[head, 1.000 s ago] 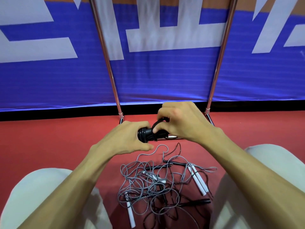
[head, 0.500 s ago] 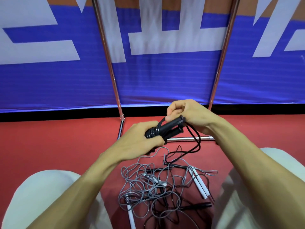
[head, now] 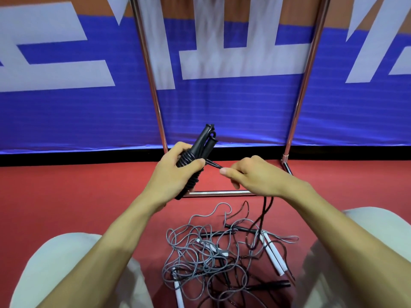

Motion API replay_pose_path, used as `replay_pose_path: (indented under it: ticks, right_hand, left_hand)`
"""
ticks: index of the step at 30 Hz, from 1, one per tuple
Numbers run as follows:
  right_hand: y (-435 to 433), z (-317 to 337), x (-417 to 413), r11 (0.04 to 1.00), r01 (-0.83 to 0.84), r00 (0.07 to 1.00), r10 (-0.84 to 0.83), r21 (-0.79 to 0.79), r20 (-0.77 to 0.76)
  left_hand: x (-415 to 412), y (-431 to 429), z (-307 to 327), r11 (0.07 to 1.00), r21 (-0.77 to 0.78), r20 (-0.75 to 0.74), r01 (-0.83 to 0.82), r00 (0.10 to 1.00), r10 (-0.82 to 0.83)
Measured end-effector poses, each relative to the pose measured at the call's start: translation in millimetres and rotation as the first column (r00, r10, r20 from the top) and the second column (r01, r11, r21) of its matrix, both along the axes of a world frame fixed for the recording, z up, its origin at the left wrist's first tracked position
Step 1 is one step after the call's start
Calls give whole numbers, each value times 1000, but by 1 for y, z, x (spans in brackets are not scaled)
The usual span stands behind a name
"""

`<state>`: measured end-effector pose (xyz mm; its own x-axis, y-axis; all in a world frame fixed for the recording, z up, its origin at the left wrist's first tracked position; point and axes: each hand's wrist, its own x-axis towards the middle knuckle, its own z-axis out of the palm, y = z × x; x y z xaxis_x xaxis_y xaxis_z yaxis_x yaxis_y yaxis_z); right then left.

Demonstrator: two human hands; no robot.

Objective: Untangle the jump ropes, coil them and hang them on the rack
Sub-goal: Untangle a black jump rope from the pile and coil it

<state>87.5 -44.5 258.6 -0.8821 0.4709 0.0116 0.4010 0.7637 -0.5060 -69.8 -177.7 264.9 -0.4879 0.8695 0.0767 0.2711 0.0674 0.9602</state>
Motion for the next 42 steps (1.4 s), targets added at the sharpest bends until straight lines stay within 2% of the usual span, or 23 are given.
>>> replay_pose_path:
  ticks: [3, 6, 7, 10, 13, 16, 18, 21, 24, 28, 30, 32, 36, 39, 42]
  right_hand:
    - [-2, 3, 0, 991, -21, 999, 18, 136, 29]
    - [-6, 10, 3, 964, -85, 996, 74, 252, 55]
    - [-8, 12, 4, 953, -121, 992, 107, 276, 66]
    - [-20, 16, 4, 903, -245, 969, 221, 353, 109]
    - [-26, 15, 3, 825, -319, 946, 305, 467, 108]
    - [-23, 15, 4, 741, -285, 943, 330, 608, 40]
    - [-20, 16, 4, 737, -218, 938, 338, 640, -70]
    - [-16, 18, 4, 816, -104, 917, 300, 568, -264]
    - [-9, 15, 3, 935, 33, 925, 105, 353, -364]
    - [1, 17, 2, 993, 113, 921, -116, -29, -371]
    - [6, 17, 3, 982, 53, 934, -113, -179, -338]
    - [11, 14, 4, 968, 16, 948, -94, -252, -304]
    - [15, 7, -2, 974, 1, 957, -67, -226, -282]
    - [10, 5, -5, 996, 20, 974, -38, -82, -222]
    - [-1, 3, -6, 998, -22, 989, 14, -50, -146]
  left_hand:
    - [-5, 2, -8, 998, -60, -133, -34, 991, 26]
    - [-8, 4, -13, 977, -139, -423, -160, 902, 88]
    - [-9, 4, -13, 968, -156, -475, -196, 874, 100]
    - [-10, 6, -18, 963, -196, -502, -183, 863, 62]
    - [-8, 8, -20, 963, -253, -539, -90, 840, -63]
    - [-5, 6, -19, 945, -327, -562, 7, 802, -201]
    - [1, 4, -19, 922, -382, -589, 65, 752, -297]
    - [15, 2, -18, 891, -439, -579, 120, 720, -383]
    - [20, 2, -18, 904, -407, -583, 126, 726, -364]
    - [20, -1, -15, 907, -378, -568, 185, 727, -385]
    - [22, -3, -15, 905, -367, -540, 214, 743, -395]
    - [24, -5, -13, 917, -327, -510, 230, 774, -376]
    - [20, -6, -5, 963, -131, -311, 237, 912, -267]
    - [20, -6, -1, 973, -48, -193, 228, 953, -233]
    - [18, -4, 1, 983, 11, -123, 182, 976, -179]
